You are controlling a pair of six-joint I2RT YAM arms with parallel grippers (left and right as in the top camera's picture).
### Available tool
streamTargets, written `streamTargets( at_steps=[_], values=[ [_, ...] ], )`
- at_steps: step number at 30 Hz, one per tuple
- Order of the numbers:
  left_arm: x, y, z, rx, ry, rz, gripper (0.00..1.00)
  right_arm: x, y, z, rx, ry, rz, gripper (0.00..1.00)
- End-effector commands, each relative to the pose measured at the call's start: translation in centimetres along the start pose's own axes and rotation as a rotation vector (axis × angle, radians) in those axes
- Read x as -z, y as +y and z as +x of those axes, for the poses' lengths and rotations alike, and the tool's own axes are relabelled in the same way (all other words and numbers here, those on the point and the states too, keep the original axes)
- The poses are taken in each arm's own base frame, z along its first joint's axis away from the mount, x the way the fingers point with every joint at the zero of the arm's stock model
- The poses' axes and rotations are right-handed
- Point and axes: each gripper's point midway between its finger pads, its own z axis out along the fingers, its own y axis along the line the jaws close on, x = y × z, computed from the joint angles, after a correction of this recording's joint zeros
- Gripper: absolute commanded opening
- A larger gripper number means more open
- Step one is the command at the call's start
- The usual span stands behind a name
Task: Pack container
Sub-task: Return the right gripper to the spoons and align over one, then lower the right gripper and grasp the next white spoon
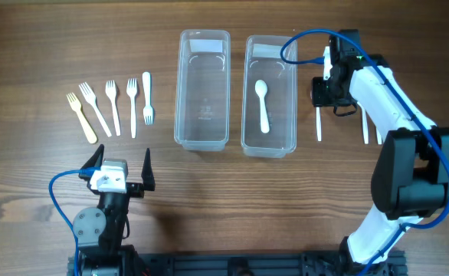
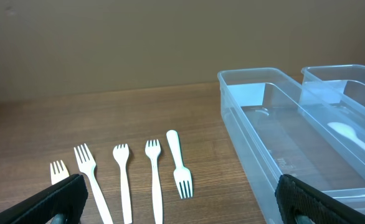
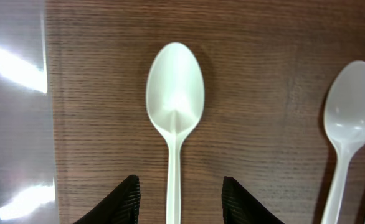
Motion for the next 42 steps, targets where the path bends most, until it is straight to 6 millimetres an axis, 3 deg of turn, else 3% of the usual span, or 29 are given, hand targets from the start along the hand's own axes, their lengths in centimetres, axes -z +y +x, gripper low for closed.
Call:
streamTargets(
  at_steps=[1, 13, 32, 42],
  values=[
    [0.0, -0.1, 0.2, -0.023, -0.002, 0.001, 1.00, -0.6, 0.4, 0.0, 0.031, 0.001, -0.031, 0.42],
    [0.0, -0.1, 0.2, -0.023, -0.002, 0.001, 1.00, -2.5, -0.6, 1.0, 0.005, 0.054, -0.092, 0.41],
    [0.0, -0.1, 0.2, -0.023, -0.002, 0.001, 1.00, -2.7, 0.4, 1.1, 0.078, 0.056, -0.160, 0.41],
    [0.0, -0.1, 0.2, -0.023, -0.002, 0.001, 1.00, -4.0, 0.5, 2.5, 0.071, 0.072, -0.160, 0.41]
  ],
)
